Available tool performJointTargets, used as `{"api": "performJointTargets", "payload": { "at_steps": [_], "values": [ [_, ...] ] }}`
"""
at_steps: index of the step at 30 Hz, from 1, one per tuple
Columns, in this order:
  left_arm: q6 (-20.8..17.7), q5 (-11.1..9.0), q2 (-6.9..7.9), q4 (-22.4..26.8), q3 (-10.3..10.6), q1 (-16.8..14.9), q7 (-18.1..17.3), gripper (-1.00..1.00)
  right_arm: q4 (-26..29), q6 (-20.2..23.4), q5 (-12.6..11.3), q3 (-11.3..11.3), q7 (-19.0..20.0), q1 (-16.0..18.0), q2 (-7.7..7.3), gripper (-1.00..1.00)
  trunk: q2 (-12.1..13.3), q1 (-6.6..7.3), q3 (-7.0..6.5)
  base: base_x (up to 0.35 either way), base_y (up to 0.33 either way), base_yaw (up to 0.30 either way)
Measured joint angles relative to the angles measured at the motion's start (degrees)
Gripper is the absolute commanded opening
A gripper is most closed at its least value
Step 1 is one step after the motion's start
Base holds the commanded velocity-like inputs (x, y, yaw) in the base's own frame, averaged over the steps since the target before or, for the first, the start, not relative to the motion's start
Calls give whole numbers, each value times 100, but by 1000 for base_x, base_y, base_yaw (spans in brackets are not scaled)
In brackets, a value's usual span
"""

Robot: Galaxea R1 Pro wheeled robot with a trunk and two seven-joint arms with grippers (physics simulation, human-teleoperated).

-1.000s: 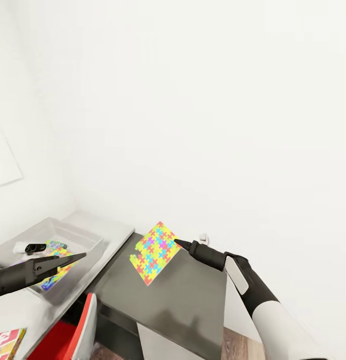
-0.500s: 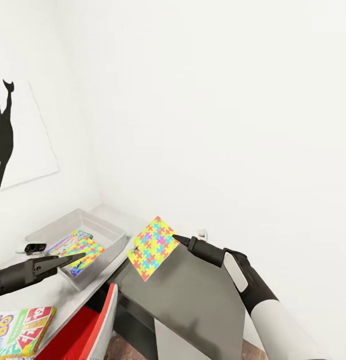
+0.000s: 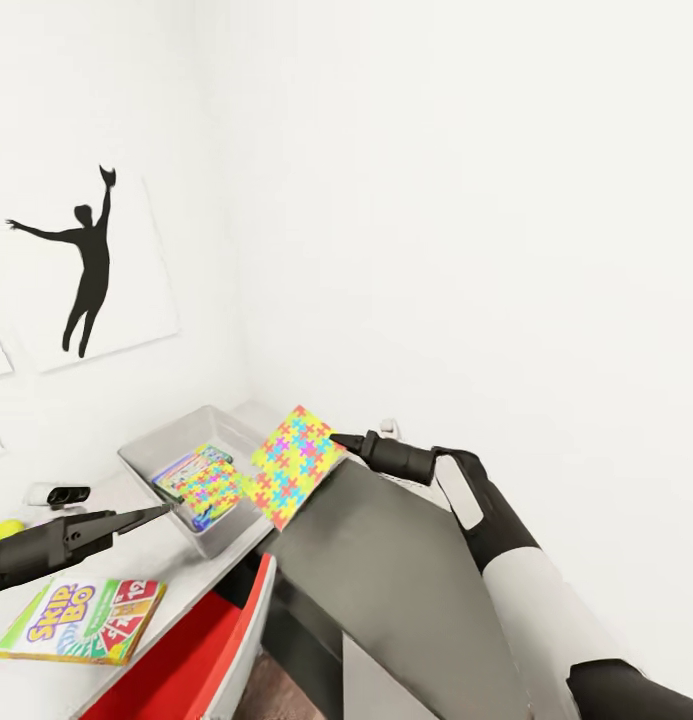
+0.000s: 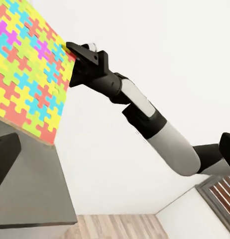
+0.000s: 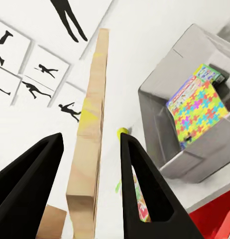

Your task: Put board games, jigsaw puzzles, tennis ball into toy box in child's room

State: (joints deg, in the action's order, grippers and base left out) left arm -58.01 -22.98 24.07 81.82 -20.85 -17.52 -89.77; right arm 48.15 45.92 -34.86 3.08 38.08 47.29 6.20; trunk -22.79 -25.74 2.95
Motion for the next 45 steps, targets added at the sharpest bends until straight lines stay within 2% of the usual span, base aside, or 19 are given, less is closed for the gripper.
{"api": "performJointTargets", "payload": {
  "at_steps": [10,17,21,29,39,45],
  "values": [
    [0,0,2,0,-7,-1,0,100,-53,159,-2,-10,-352,579,54,-100,0,0,0,0,0,290],
    [0,0,8,0,-15,0,0,100,-212,137,-26,-13,-1382,973,288,-100,0,0,0,0,0,291],
    [0,0,9,0,-16,0,0,100,-443,40,-19,-13,-1730,1184,379,-100,1,0,5,0,0,289],
    [0,1,9,0,-16,-1,0,100,-737,-237,-20,-14,-1836,1345,380,-100,0,0,20,0,0,119],
    [0,4,9,0,-16,-1,0,100,-738,-251,-14,-14,-1838,1348,355,-100,0,0,21,0,2,6],
    [0,5,8,2,-16,-1,1,100,-738,-251,-14,-13,-1836,1347,347,-100,1,0,20,-5,183,208]
  ]
}}
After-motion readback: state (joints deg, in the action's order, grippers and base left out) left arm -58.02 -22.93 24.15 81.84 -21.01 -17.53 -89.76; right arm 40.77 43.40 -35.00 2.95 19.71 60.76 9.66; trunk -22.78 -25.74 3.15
